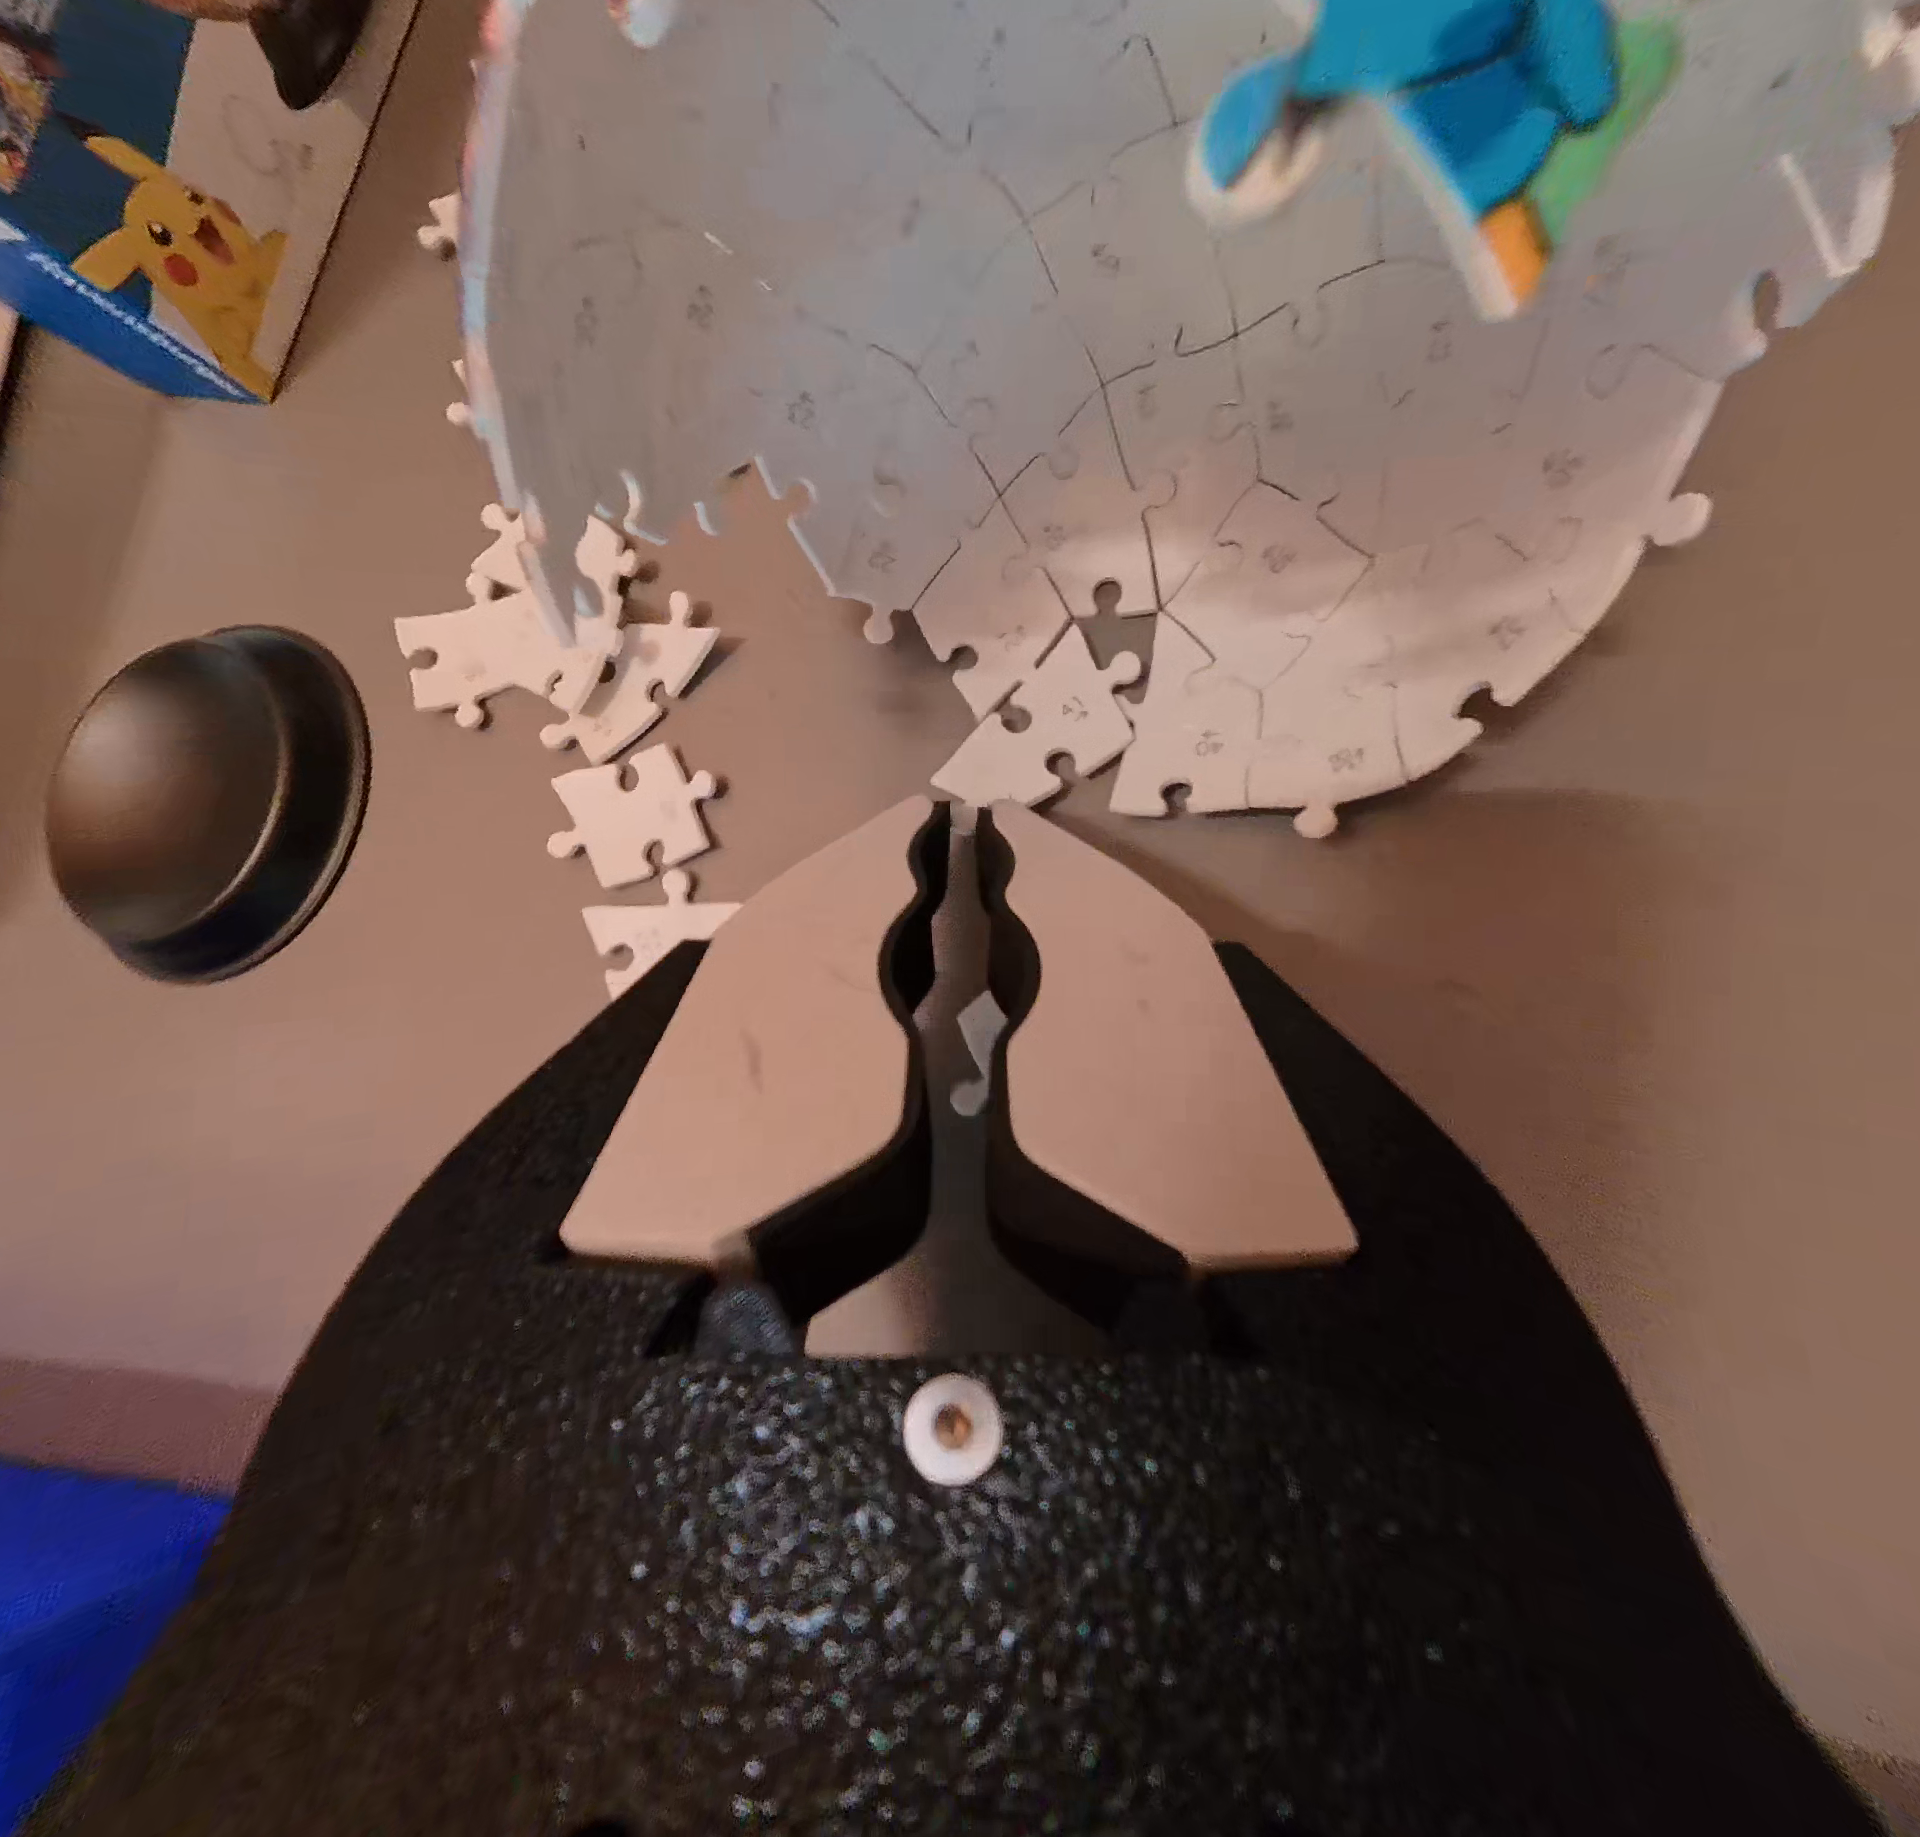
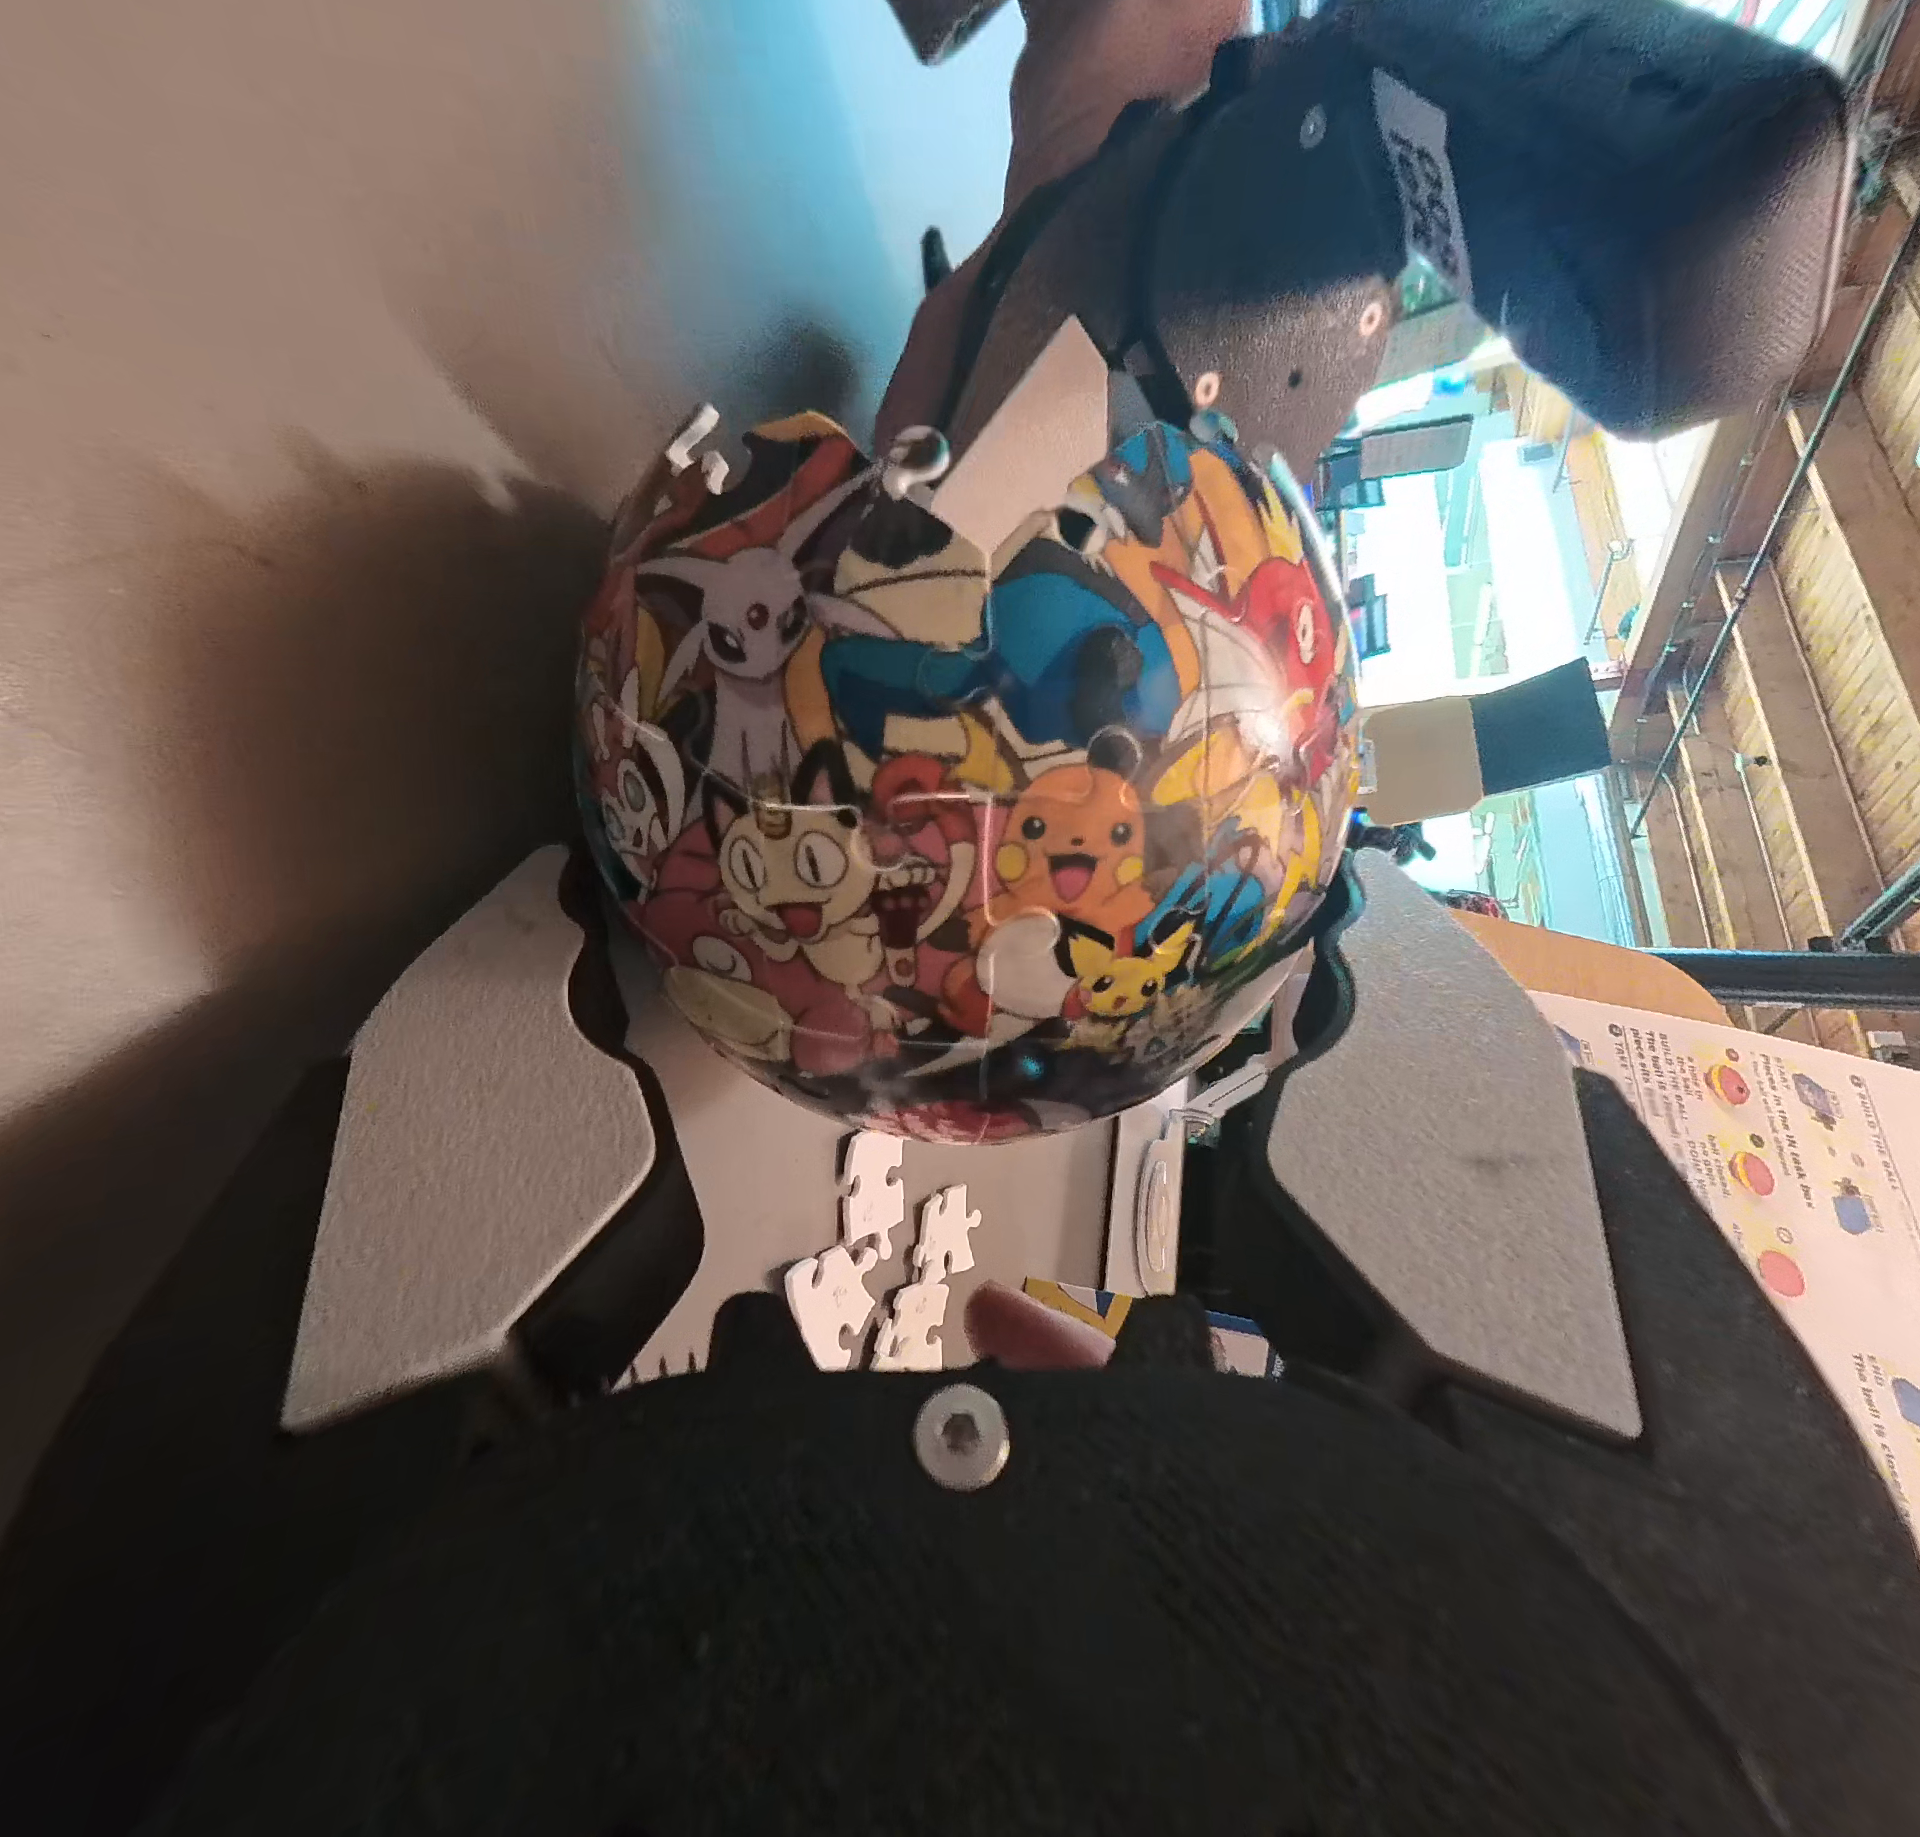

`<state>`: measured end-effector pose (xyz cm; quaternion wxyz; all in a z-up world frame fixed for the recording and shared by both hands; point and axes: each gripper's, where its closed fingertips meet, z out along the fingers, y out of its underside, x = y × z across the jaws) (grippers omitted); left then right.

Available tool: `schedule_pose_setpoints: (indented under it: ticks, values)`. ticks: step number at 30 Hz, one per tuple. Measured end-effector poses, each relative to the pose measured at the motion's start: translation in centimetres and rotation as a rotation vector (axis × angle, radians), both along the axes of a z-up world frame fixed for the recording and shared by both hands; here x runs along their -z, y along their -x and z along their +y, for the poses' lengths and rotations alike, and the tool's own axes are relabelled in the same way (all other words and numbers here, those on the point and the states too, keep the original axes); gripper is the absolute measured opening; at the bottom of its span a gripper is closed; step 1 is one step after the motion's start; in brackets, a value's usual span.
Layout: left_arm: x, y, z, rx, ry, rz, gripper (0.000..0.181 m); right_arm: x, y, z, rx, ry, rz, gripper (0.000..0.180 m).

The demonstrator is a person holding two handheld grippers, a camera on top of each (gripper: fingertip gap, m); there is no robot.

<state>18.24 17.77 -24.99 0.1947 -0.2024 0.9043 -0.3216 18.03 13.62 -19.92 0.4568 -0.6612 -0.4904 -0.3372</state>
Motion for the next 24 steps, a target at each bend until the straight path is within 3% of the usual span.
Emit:
schedule_pose_setpoints:
  ticks: [17,24]
  values:
    - [0.4,0.9,-0.9,-0.278,0.03,0.089,0.004,0.0,0.0,0.3,0.024,0.014,-0.002,0.128]
    - [0.0,1.6,-1.6,-0.242,0.128,0.131,0.009,0.0,0.1,0.3,0.022,0.011,-0.003,0.128]
